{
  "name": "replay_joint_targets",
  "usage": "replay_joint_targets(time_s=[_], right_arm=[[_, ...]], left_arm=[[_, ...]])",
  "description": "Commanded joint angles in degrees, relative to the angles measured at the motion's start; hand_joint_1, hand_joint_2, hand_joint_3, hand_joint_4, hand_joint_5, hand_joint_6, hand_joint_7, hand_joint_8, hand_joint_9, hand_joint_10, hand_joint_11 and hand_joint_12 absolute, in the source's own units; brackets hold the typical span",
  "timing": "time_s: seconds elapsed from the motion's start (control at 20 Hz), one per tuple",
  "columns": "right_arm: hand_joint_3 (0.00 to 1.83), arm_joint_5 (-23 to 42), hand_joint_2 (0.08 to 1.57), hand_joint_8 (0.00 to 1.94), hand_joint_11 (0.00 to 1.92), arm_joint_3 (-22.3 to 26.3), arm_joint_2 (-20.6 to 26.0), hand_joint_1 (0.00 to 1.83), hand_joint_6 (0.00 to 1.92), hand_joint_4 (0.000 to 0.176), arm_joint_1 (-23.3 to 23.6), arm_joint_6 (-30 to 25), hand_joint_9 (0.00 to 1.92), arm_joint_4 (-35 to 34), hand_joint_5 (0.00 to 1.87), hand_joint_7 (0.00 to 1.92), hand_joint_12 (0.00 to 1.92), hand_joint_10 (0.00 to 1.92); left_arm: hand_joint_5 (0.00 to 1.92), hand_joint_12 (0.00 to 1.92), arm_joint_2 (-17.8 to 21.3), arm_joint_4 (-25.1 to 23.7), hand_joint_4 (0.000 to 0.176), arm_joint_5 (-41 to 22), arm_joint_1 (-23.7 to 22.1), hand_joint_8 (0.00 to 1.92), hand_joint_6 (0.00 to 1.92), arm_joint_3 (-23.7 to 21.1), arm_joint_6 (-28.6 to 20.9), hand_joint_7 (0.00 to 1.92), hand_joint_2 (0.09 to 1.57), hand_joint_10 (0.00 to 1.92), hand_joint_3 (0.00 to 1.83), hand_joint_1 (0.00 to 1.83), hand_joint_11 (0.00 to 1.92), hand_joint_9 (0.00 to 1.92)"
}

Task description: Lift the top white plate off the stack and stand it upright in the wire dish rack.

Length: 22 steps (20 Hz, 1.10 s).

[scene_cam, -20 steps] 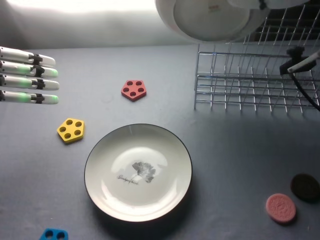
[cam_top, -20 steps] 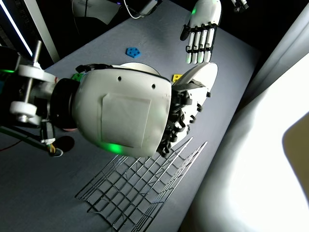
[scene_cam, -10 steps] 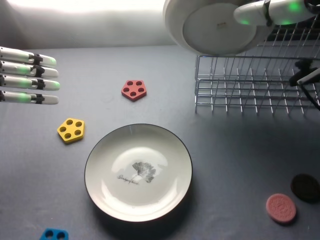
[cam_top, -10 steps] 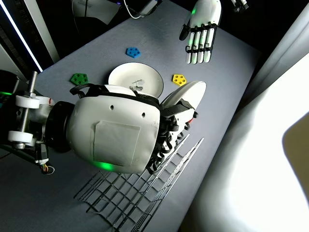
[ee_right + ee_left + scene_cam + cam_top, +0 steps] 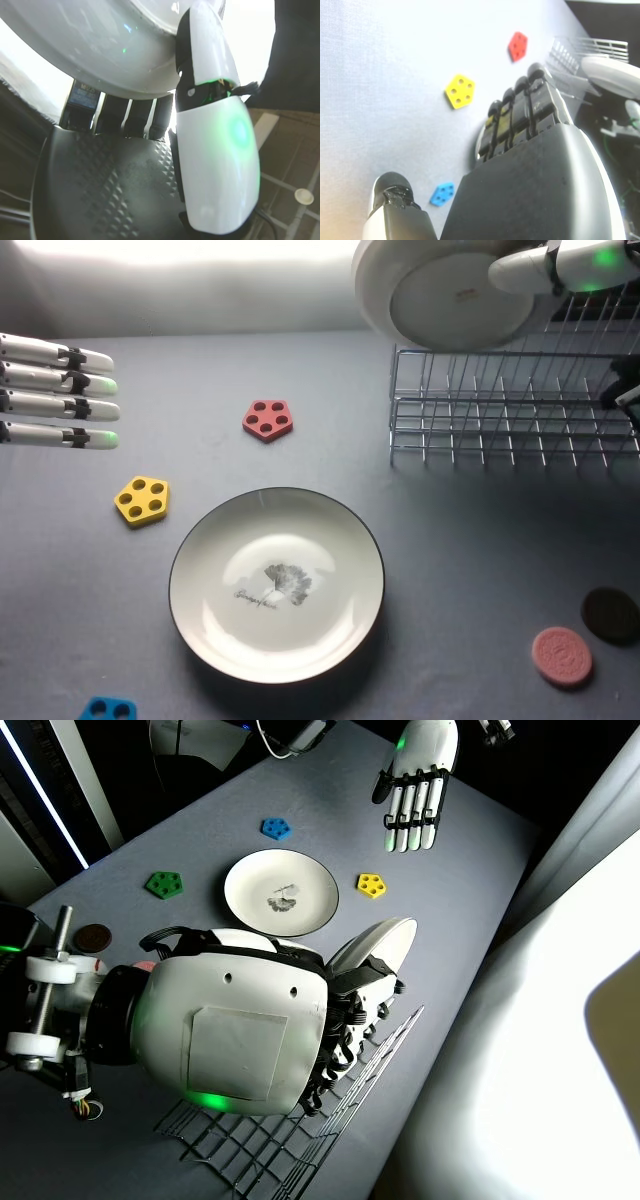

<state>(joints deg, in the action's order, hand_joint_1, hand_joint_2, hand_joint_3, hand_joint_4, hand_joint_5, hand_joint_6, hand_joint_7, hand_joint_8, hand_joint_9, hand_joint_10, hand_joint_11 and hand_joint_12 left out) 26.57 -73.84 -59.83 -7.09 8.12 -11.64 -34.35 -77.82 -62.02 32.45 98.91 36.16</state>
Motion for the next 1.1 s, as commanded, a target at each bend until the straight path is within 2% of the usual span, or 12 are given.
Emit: replay_joint_targets(time_s=[0.0, 0.35, 0.45, 0.8, 0.9, 1.05], right_arm=[[0.0, 8.4, 1.09, 0.75, 0.91, -0.5, 0.8, 1.49, 1.13, 0.0, 0.4, -1.4, 1.03, -0.7, 0.88, 0.98, 1.44, 0.82], [0.0, 9.4, 1.09, 0.73, 0.91, -2.2, 0.9, 1.49, 1.11, 0.0, -1.4, -3.2, 1.05, 1.0, 0.9, 0.99, 1.44, 0.81], [0.0, 10.0, 1.08, 0.68, 0.91, -3.3, 0.6, 1.49, 1.08, 0.0, -2.2, -4.5, 1.08, 1.9, 0.91, 1.03, 1.44, 0.76], [0.0, 10.5, 1.09, 0.77, 0.9, -6.6, -0.6, 1.49, 1.1, 0.0, -5.2, -7.2, 1.02, 3.4, 0.91, 0.97, 1.45, 0.83], [0.0, 10.8, 1.08, 0.7, 0.9, -7.3, -0.7, 1.49, 1.1, 0.0, -5.9, -8.0, 1.05, 4.4, 0.91, 1.01, 1.44, 0.8], [0.0, 10.9, 1.08, 0.71, 0.92, -7.6, -0.6, 1.49, 1.1, 0.0, -6.4, -8.4, 1.04, 4.8, 0.92, 1.0, 1.41, 0.8]], left_arm=[[0.03, 0.02, 0.7, 4.2, 0.0, -2.1, -1.1, 0.01, 0.01, 0.3, 0.4, 0.02, 0.86, 0.0, 0.0, 0.16, 0.06, 0.01], [0.04, 0.01, 0.7, 4.2, 0.0, -2.3, -1.1, 0.0, 0.0, 0.3, 0.4, 0.03, 0.87, 0.0, 0.0, 0.14, 0.04, 0.01], [0.04, 0.02, 0.7, 4.2, 0.0, -2.3, -1.1, 0.0, 0.0, 0.3, 0.4, 0.03, 0.87, 0.0, 0.0, 0.16, 0.05, 0.02], [0.05, 0.02, 0.7, 4.2, 0.0, -2.3, -1.1, 0.01, 0.01, 0.3, 0.4, 0.04, 0.87, 0.01, 0.0, 0.15, 0.06, 0.03], [0.06, 0.02, 0.7, 4.2, 0.0, -2.3, -1.1, 0.01, 0.01, 0.3, 0.4, 0.05, 0.87, 0.01, 0.0, 0.15, 0.06, 0.04], [0.03, 0.01, 0.7, 4.2, 0.0, -2.3, -1.1, 0.0, 0.0, 0.3, 0.4, 0.02, 0.87, 0.0, 0.0, 0.13, 0.04, 0.03]])
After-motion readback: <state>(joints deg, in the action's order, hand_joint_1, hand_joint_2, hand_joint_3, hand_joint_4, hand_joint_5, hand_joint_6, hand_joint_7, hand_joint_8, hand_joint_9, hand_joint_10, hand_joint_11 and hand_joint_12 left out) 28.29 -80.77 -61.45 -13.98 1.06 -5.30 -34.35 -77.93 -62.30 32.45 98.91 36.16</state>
